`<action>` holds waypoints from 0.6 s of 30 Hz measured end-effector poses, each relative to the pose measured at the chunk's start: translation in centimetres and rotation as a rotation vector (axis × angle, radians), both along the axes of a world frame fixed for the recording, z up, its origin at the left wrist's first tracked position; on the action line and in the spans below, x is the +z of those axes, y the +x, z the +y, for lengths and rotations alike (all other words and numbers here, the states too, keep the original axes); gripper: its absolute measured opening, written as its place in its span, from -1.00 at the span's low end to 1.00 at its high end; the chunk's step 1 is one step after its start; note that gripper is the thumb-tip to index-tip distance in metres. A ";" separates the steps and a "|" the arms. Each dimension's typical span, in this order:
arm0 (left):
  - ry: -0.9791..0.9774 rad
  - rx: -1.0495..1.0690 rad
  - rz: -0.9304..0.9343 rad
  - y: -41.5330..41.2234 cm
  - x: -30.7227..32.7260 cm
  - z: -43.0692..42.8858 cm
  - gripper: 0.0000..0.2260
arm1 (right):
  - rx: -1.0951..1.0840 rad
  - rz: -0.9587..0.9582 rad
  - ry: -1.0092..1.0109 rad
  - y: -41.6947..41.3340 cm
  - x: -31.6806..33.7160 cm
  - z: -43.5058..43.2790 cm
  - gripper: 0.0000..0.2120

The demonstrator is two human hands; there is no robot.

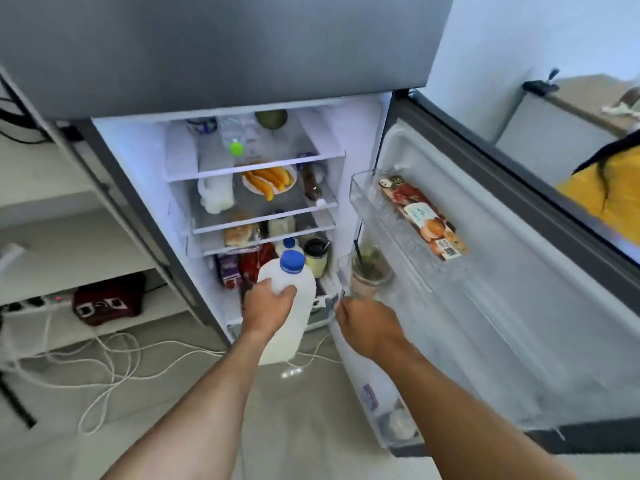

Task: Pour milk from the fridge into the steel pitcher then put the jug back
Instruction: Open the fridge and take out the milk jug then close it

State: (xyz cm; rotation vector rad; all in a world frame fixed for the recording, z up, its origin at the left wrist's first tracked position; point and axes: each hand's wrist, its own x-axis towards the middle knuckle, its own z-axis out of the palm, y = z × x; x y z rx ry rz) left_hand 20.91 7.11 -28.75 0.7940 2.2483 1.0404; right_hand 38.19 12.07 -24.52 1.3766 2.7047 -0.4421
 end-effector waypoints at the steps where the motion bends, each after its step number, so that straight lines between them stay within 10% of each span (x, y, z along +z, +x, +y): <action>1: 0.035 -0.006 0.035 0.0 2.0 0.0 -0.68 | 0.017 0.029 0.021 0.1 1.8 0.0 -0.67; 10: 0.313 -0.094 -0.028 5.7 19.1 0.6 -0.82 | -0.055 0.372 0.424 9.2 16.0 0.9 -0.75; 18: 0.428 -0.204 -0.059 11.0 22.6 1.0 -0.75 | -0.416 -0.028 0.350 20.2 18.5 0.5 -0.49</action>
